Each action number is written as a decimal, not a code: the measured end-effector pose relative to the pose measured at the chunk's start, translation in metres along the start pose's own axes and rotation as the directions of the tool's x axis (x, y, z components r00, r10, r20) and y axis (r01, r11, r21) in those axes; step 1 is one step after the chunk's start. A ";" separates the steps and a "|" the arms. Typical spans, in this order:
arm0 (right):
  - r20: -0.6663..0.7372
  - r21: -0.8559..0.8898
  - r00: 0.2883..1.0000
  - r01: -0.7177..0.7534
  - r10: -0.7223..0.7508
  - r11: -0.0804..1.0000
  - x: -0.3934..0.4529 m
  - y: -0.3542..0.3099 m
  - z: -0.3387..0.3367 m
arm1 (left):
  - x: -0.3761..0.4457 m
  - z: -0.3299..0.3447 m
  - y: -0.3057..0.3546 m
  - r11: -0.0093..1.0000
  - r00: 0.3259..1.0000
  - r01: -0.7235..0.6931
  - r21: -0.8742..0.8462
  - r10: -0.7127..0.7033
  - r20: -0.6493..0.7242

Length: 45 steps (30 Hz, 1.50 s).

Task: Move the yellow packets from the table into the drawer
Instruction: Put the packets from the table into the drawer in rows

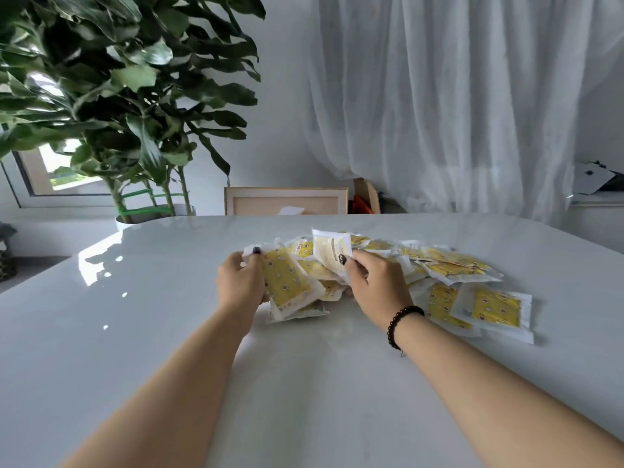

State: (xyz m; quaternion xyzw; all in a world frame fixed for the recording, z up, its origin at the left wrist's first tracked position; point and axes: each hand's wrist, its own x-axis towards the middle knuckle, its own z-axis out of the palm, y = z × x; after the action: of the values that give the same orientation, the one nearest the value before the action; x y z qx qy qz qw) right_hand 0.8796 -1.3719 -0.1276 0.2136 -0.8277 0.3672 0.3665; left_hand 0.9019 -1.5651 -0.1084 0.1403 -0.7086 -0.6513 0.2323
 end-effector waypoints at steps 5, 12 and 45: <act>0.105 0.033 0.966 0.232 -0.234 0.972 -0.004 -0.008 0.009 | -0.007 0.008 0.000 0.997 0.986 0.059 0.050 -0.066 0.154; 0.329 0.196 0.940 0.025 -0.090 0.980 -0.008 -0.009 0.009 | -0.001 0.002 -0.001 0.994 0.991 0.095 -0.051 -0.090 0.101; -0.005 0.405 0.989 -0.133 0.148 0.905 0.011 -0.005 -0.019 | -0.017 0.006 0.000 0.977 0.820 -0.140 -0.162 0.206 0.534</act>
State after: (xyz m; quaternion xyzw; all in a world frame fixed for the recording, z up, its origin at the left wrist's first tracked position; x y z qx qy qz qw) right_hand 0.8845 -1.3613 -0.1083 0.2180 -0.7408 0.5591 0.3017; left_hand 0.9130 -1.5517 -0.1108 -0.1306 -0.7165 -0.6799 0.0858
